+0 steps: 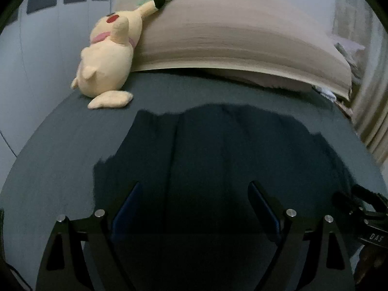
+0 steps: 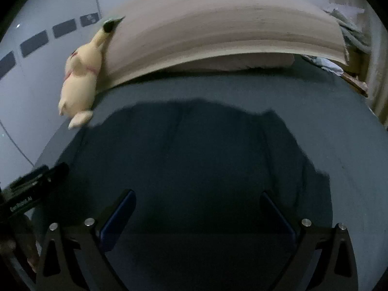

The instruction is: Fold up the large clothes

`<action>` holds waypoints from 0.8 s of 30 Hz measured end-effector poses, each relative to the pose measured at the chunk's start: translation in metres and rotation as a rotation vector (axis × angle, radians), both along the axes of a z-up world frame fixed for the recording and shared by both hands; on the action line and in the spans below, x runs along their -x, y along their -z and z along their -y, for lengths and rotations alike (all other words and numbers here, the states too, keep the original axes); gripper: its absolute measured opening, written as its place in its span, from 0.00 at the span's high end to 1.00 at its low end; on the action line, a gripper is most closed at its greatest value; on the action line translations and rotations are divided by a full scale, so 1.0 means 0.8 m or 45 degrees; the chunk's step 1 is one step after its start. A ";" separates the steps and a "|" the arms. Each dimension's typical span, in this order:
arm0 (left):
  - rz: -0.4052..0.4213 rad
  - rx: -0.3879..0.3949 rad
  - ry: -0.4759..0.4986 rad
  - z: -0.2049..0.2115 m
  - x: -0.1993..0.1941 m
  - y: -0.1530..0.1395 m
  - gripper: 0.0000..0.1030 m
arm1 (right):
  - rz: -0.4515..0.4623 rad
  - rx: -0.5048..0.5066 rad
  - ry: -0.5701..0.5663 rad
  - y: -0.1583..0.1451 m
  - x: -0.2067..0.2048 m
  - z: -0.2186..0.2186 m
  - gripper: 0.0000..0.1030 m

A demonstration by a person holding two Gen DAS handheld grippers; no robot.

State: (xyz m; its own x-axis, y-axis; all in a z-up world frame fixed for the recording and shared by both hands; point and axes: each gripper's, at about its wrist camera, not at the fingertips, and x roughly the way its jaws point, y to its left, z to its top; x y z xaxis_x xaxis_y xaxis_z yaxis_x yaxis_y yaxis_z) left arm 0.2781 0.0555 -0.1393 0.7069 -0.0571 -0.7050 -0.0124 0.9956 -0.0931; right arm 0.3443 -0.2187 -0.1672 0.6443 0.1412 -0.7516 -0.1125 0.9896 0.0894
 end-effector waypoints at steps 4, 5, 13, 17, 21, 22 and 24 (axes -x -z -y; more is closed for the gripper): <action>-0.020 -0.088 -0.025 0.004 0.033 0.025 0.14 | 0.016 0.047 0.051 0.019 0.041 -0.002 0.00; -0.034 -0.106 -0.031 0.003 0.036 0.030 0.14 | 0.012 0.071 0.061 0.025 0.045 -0.003 0.00; -0.081 -0.186 -0.030 0.000 0.040 0.046 0.12 | -0.064 0.092 0.107 0.052 0.042 0.008 0.01; -0.039 -0.098 -0.091 -0.024 0.073 0.019 0.12 | -0.025 0.009 0.186 0.021 0.070 0.035 0.01; -0.066 -0.133 -0.177 -0.051 0.094 0.029 0.12 | -0.039 0.003 0.263 0.023 0.089 0.069 0.01; -0.110 -0.158 -0.188 -0.053 0.092 0.038 0.12 | -0.098 0.013 0.280 0.037 0.087 0.079 0.01; -0.149 -0.111 -0.207 -0.065 0.096 0.051 0.12 | -0.135 -0.010 0.281 0.047 0.091 0.087 0.01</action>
